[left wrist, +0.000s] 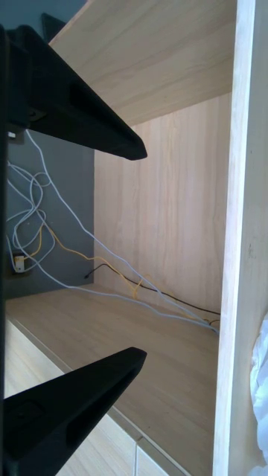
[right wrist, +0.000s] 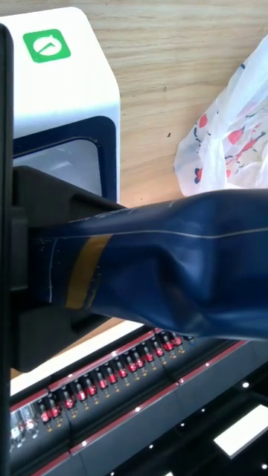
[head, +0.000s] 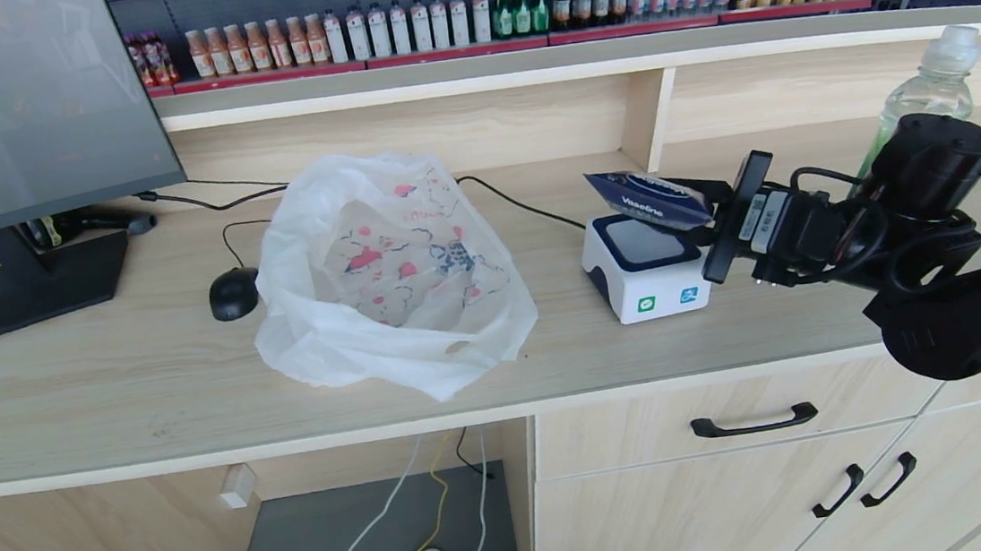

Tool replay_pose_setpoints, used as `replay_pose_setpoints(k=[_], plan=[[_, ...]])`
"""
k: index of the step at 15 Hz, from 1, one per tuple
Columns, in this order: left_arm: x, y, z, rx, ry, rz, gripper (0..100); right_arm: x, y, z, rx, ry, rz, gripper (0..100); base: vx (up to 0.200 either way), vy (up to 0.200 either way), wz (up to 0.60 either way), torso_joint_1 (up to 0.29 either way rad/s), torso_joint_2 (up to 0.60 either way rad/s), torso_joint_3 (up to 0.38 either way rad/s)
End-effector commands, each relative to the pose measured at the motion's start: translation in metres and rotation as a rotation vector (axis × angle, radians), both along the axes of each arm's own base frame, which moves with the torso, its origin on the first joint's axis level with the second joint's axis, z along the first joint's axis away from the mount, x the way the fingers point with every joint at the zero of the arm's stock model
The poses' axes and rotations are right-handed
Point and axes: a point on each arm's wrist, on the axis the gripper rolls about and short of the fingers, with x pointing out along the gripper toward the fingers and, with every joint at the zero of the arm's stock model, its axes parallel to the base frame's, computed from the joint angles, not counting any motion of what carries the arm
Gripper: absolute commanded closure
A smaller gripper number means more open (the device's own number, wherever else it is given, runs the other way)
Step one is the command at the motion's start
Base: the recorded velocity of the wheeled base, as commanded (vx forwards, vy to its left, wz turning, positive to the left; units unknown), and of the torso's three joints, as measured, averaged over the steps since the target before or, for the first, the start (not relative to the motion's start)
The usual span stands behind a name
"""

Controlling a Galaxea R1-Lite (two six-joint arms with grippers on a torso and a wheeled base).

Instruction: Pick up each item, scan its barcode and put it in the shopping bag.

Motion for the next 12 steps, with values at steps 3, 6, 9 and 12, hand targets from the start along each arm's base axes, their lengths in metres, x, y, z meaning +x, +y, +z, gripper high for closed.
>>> replay_pose_setpoints(k=[3,6,9,12], plan=[[0.0,0.0,0.0,0.0,0.0,-0.001,0,-0.0008,0.0005,-0.0003,0.001,0.003,0.001,100,0.0,0.0,0.0,0.0,0.0,0.0],[0.0,0.0,0.0,0.0,0.0,0.001,0,-0.0024,0.0001,0.0018,0.001,0.0,0.001,100,0.0,0.0,0.0,0.0,0.0,0.0],[0.0,0.0,0.0,0.0,0.0,0.001,0,-0.0027,0.0,0.0024,0.002,-0.002,0.0,100,0.0,0.0,0.0,0.0,0.0,0.0],[0.0,0.0,0.0,0.0,0.0,0.001,0,-0.0039,0.0008,-0.0015,0.001,0.015,-0.003,100,0.0,0.0,0.0,0.0,0.0,0.0]])
